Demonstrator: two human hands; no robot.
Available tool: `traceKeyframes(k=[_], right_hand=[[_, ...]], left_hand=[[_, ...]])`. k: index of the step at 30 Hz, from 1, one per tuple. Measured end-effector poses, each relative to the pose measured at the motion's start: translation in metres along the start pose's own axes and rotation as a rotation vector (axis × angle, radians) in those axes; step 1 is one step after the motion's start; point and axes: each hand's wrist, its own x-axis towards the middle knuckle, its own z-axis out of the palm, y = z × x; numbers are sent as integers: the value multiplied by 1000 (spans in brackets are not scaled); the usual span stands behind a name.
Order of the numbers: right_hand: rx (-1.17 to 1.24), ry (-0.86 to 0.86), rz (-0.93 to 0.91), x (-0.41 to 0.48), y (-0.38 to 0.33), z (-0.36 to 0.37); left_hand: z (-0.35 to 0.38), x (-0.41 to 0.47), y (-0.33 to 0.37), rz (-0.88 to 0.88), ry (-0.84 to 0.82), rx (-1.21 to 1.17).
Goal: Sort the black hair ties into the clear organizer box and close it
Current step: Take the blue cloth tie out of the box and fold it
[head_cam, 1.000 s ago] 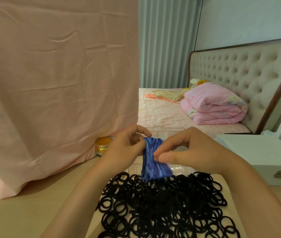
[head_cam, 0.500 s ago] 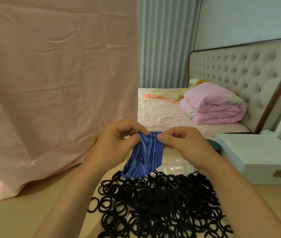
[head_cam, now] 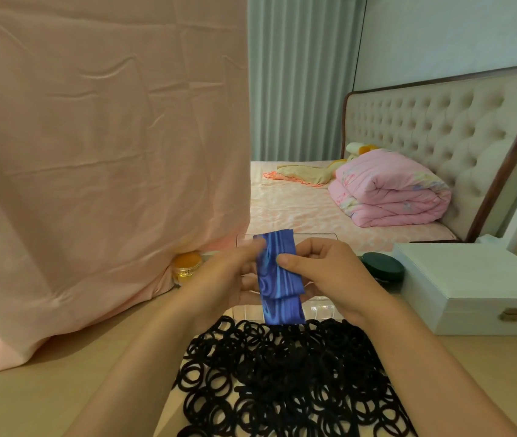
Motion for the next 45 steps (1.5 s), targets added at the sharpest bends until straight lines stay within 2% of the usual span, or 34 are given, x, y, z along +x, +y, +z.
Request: traceKeyframes(k=[2, 4, 6, 14, 17, 20, 23, 28, 32, 34, 37, 41, 45], right_hand=[[-13, -9, 22, 0, 2, 1], [3, -86, 41, 0, 4, -1], [68, -141, 36, 1, 6, -3], [201, -132, -24, 4, 6, -8], [291, -164, -16, 5, 5, -8], [155, -210, 85, 6, 9, -7], [115, -195, 91, 5, 12, -2], [189, -119, 93, 7, 16, 4], [340, -86, 119, 7, 20, 11], [395, -86, 121, 9, 22, 13], [349, -103, 76, 9, 23, 13], [256, -84, 33, 9, 24, 20], [452, -57, 105, 13, 23, 31]], left_hand=[[1, 1, -4, 29, 32, 142], [1, 2, -7, 46, 69, 147], [-1, 1, -6, 63, 92, 76], [-1, -2, 3, 37, 8, -232], [1, -4, 6, 77, 63, -59], [3, -7, 6, 182, 180, 208], [1, -7, 2, 261, 202, 272], [-4, 0, -6, 85, 127, 177], [-9, 4, -10, 30, 122, 43], [-13, 2, -8, 1, 62, -27], [-20, -4, -1, -53, -67, -122], [-28, -2, -5, -76, 7, 118], [-32, 1, -9, 45, 129, 65]])
